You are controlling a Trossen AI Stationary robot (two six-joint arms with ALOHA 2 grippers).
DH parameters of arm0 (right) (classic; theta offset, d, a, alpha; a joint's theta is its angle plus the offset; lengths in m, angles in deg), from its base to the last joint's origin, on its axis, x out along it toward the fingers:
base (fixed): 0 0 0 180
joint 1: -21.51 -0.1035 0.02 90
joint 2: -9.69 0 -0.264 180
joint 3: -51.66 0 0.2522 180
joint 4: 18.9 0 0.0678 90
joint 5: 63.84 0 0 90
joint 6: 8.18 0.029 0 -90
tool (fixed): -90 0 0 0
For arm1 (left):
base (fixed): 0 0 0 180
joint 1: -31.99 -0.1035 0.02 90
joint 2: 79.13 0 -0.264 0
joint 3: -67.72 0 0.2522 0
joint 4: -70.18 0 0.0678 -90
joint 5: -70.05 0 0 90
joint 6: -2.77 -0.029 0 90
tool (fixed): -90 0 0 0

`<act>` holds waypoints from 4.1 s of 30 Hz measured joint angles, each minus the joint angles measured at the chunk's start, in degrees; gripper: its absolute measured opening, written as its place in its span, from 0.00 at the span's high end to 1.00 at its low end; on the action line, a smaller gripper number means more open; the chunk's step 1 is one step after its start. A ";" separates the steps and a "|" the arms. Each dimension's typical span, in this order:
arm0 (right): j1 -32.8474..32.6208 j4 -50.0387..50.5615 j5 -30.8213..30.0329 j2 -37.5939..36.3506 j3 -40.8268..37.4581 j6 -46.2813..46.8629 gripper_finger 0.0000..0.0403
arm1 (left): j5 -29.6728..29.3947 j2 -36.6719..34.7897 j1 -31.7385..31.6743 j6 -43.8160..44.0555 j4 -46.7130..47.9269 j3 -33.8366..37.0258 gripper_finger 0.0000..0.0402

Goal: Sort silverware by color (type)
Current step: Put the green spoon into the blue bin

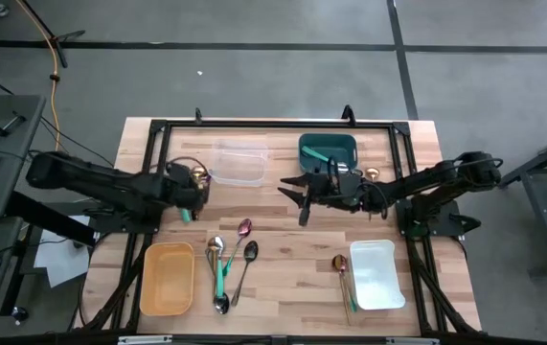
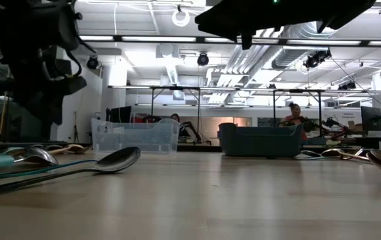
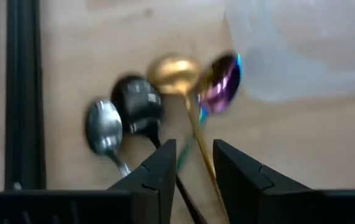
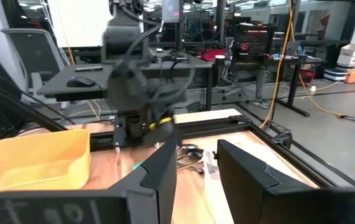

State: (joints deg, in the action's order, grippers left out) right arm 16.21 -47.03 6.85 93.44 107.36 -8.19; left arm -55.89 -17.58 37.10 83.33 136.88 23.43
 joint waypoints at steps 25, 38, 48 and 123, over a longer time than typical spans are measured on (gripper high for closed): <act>0.44 0.35 0.00 0.00 0.00 0.20 0.73 | 3.68 16.30 11.79 12.75 8.41 -4.31 0.82; 0.44 0.04 0.01 0.00 0.02 1.62 0.73 | 15.09 15.07 -3.66 -26.66 16.74 -11.58 0.99; 0.44 0.55 0.02 0.00 0.02 2.60 0.73 | 16.15 16.80 -15.16 -38.72 16.95 -11.56 1.00; 0.44 3.41 0.02 0.02 0.02 3.21 0.73 | 20.35 22.68 3.54 -87.15 5.58 -20.28 0.89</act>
State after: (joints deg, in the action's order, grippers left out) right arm 16.64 -43.62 6.87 93.46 107.38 -4.98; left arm -35.55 5.09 40.64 -3.82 142.46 3.15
